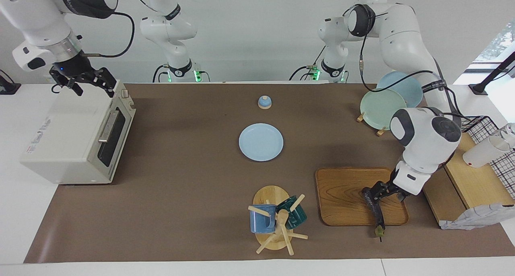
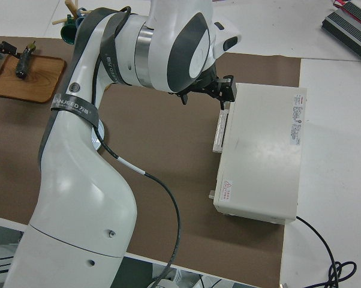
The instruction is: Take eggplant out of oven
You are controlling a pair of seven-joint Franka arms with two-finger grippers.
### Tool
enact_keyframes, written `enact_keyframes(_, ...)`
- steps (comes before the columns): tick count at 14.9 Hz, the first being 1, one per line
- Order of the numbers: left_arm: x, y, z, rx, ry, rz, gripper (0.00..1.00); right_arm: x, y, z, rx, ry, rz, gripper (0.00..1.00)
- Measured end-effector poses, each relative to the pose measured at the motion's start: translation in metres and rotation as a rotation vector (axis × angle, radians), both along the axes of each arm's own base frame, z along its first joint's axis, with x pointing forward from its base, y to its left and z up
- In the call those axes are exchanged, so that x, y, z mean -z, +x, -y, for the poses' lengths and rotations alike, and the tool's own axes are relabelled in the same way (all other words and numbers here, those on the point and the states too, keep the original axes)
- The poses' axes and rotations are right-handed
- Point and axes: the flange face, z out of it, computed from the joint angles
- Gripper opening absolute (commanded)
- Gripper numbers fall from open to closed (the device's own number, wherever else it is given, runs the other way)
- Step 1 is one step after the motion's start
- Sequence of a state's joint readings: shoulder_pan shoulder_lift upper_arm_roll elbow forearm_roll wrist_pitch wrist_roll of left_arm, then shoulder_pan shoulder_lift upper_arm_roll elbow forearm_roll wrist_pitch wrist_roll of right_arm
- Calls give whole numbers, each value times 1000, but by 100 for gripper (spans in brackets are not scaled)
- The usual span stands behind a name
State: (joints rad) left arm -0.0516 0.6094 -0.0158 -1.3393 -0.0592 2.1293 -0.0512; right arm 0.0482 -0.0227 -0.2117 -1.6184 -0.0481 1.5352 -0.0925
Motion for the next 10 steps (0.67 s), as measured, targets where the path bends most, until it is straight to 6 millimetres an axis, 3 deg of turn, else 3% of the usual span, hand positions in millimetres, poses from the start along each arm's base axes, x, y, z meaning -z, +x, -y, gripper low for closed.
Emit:
enact_keyframes(3, -80, -30, -14, -17, 19, -51, 100, -3, -2, 9, 18, -1, 6, 100)
enact_keyframes(6, -166, -78, -21, -13, 57, -108, 100, -9, -8, 32, 61, -2, 17, 100)
enact_keyframes(8, -211, -115, -23, -12, 63, -153, 100, -15, -11, 36, 69, -2, 28, 100)
enact_keyframes(10, -248, -151, -26, -15, 75, -195, 100, -19, -12, 28, 54, 0, 31, 100)
